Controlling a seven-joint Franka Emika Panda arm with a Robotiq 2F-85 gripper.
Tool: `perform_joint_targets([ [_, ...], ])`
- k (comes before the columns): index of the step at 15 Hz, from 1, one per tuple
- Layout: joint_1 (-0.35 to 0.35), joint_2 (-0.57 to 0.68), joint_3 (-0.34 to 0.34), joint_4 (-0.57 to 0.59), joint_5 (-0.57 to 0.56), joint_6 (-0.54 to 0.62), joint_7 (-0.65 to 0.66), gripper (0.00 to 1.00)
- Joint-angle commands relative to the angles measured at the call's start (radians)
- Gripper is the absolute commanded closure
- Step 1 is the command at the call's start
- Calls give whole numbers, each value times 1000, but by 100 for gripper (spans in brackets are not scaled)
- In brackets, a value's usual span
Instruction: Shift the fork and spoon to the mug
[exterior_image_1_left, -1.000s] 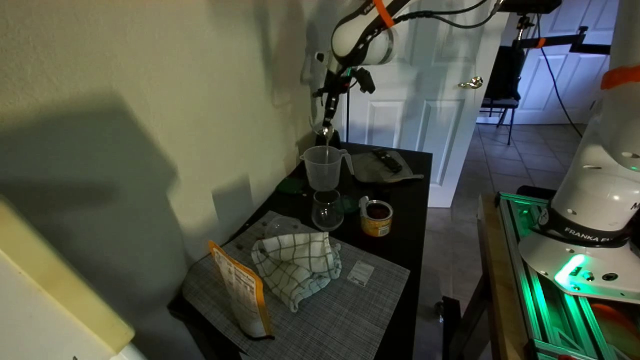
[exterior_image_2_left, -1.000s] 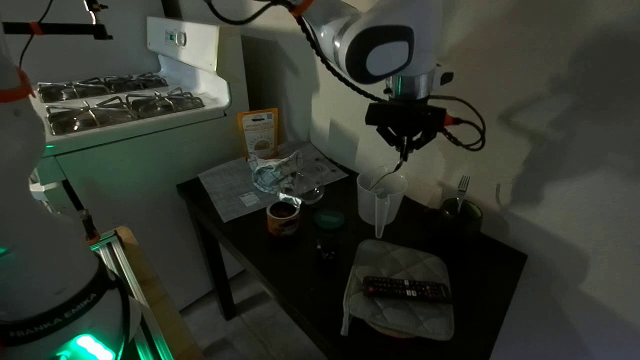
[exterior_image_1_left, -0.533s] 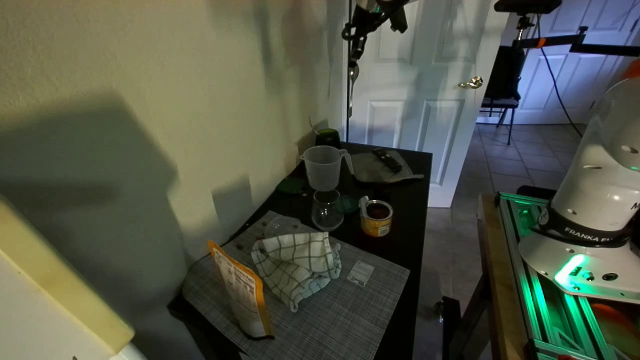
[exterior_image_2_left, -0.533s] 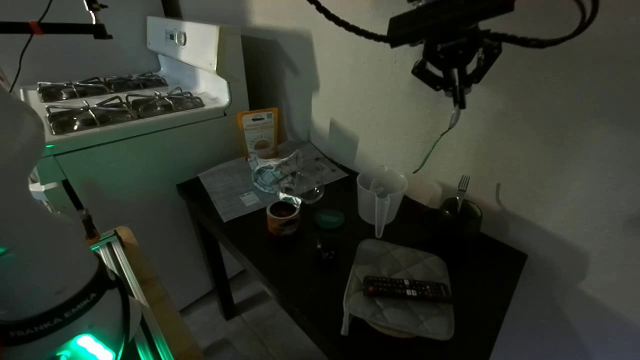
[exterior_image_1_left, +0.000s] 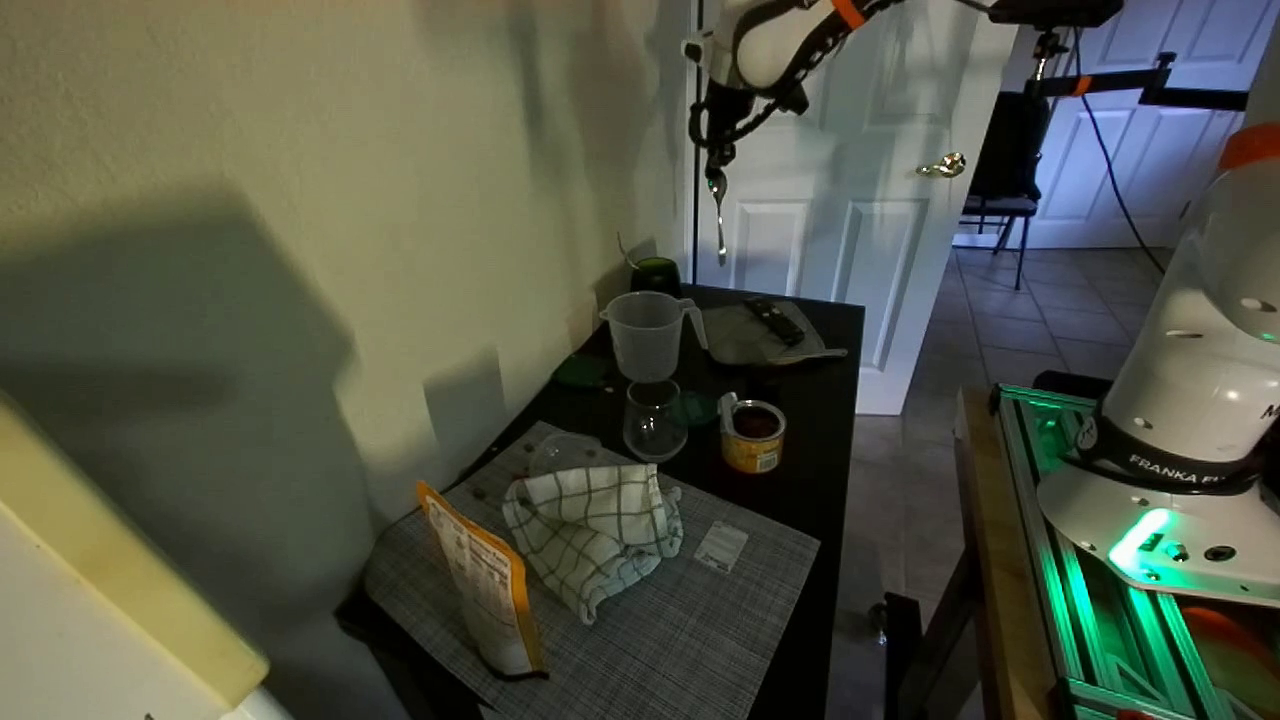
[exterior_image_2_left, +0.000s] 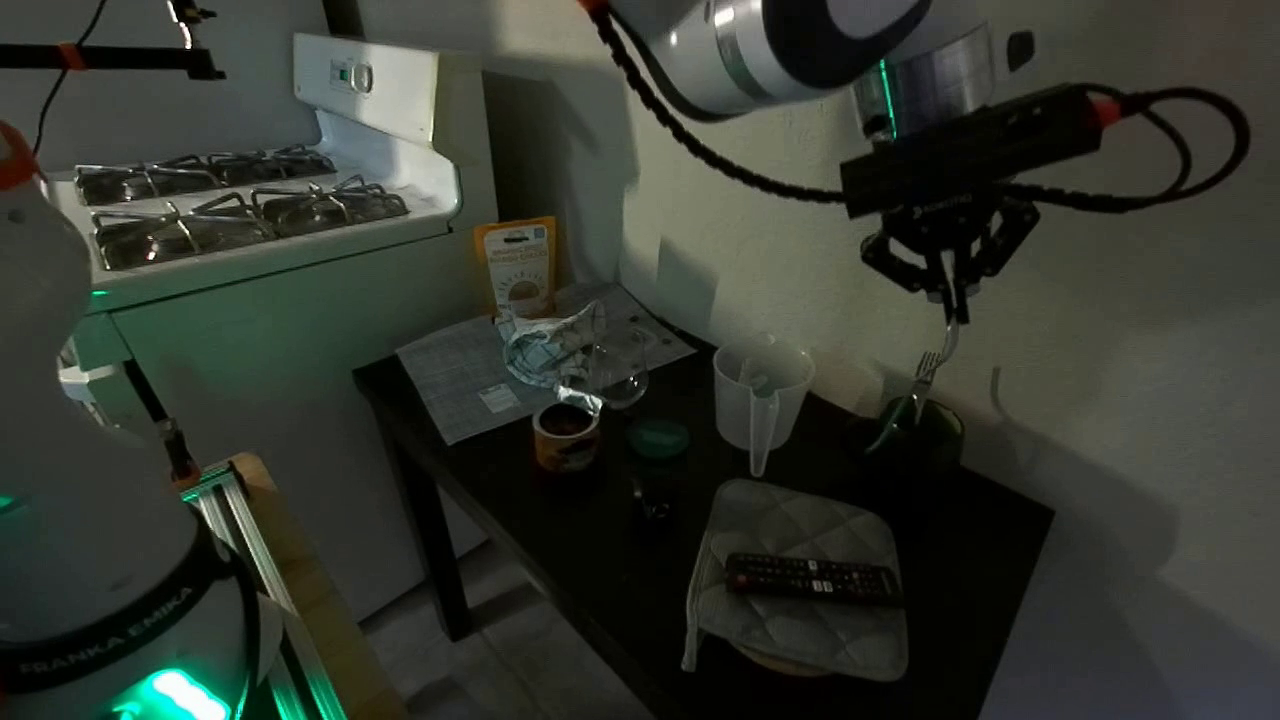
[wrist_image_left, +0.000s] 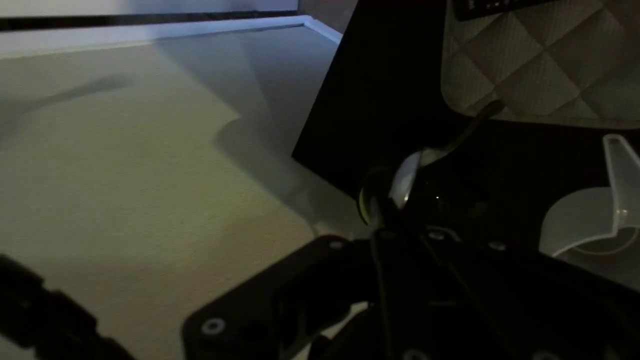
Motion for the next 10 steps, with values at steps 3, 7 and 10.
perform_joint_targets([
  [3, -24, 2, 82, -137, 28, 269, -197, 99],
  [7, -133, -74, 304, -260, 300, 300, -504, 99],
  [10, -101, -33, 276, -213, 265, 293, -455, 96],
])
